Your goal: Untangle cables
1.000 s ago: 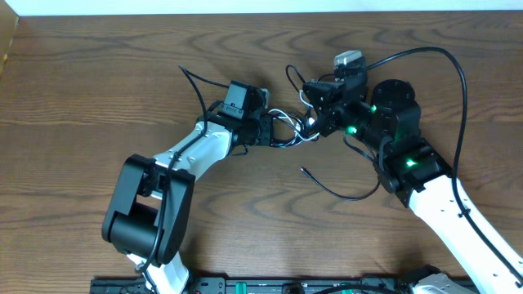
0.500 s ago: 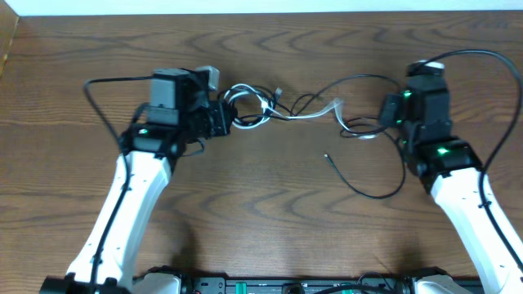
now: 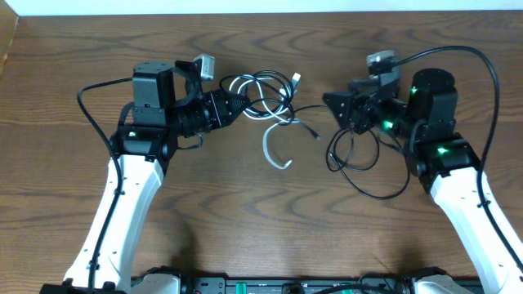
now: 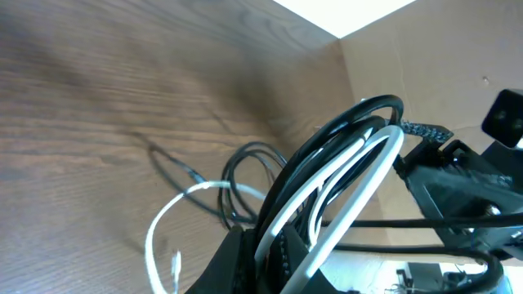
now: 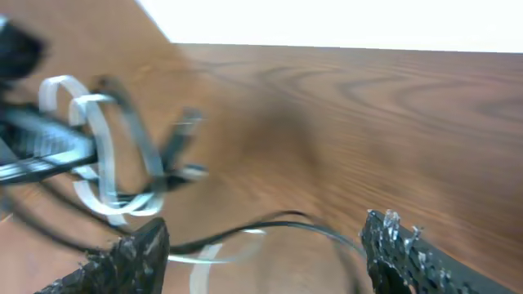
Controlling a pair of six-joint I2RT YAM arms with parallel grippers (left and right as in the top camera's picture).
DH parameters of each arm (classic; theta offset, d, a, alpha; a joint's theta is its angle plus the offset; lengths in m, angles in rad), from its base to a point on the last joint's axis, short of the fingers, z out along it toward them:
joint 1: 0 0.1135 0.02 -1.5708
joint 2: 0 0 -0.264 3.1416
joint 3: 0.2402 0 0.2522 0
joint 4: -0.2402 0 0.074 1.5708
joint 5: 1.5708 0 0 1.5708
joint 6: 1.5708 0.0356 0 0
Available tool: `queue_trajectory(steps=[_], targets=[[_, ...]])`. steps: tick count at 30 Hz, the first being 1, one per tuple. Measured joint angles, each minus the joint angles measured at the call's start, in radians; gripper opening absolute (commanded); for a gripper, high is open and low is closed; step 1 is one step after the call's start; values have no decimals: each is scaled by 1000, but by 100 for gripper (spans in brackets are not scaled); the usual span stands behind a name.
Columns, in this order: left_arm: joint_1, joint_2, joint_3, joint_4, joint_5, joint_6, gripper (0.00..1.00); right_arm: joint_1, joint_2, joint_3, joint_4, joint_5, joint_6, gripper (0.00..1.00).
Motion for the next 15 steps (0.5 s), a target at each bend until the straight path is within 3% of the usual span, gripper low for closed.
queue_trajectory(steps=[3,7,15], targets=[[-32,0,0,1,2,-4,7,30,0,0,8,-50,-6,63],[-92,0,0,3,2,-11,7,74,0,0,18,-65,-11,62],[-143,0,0,2,-18,-11,8,122,1,0,23,67,-11,70]])
